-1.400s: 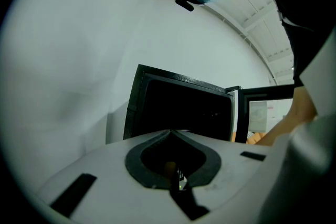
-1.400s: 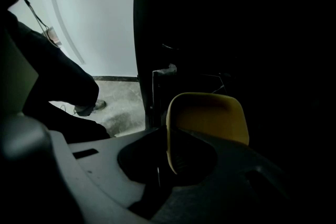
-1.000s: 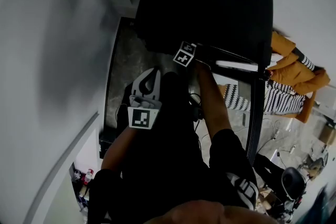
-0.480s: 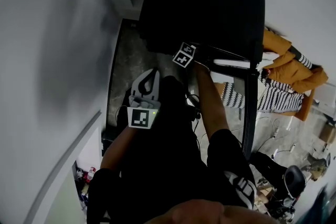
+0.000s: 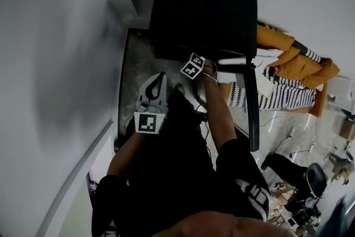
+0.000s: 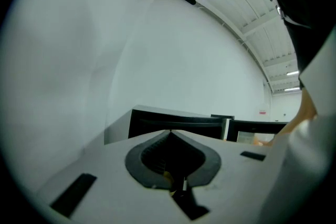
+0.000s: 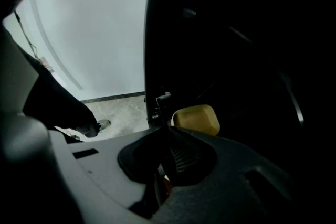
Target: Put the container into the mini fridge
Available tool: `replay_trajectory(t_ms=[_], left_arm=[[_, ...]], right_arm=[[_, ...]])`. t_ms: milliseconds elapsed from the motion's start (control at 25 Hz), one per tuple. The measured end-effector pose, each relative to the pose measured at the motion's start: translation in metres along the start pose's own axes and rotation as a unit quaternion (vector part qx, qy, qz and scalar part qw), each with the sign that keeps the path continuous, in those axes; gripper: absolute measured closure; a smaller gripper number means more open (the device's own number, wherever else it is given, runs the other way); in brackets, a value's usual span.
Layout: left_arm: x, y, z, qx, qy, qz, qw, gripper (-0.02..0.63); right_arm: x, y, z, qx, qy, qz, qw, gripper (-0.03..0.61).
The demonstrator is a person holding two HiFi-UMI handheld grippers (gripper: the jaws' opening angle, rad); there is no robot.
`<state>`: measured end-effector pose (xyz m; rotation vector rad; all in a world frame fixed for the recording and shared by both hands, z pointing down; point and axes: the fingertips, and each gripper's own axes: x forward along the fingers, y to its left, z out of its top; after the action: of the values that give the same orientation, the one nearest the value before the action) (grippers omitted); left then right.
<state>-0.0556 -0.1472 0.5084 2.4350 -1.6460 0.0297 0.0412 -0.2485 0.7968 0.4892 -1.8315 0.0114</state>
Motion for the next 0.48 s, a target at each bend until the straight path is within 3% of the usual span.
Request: replay_trajectory(t_ms=[320, 480], left_arm=[[-0.028, 0.000, 0.028, -0.004, 0.001, -0.040, 0.9992, 0.612], [-0.050, 0.007, 0.032, -0.007, 0.006, -0.054, 0.9985, 0.612]], right_arm=[[-0.045, 0.024, 0.015, 0.057, 0.000, -0.021, 0.998, 0.577], [-0.070, 0.040, 0.028, 0.123, -0.014, -0.050, 0.991, 0.577]])
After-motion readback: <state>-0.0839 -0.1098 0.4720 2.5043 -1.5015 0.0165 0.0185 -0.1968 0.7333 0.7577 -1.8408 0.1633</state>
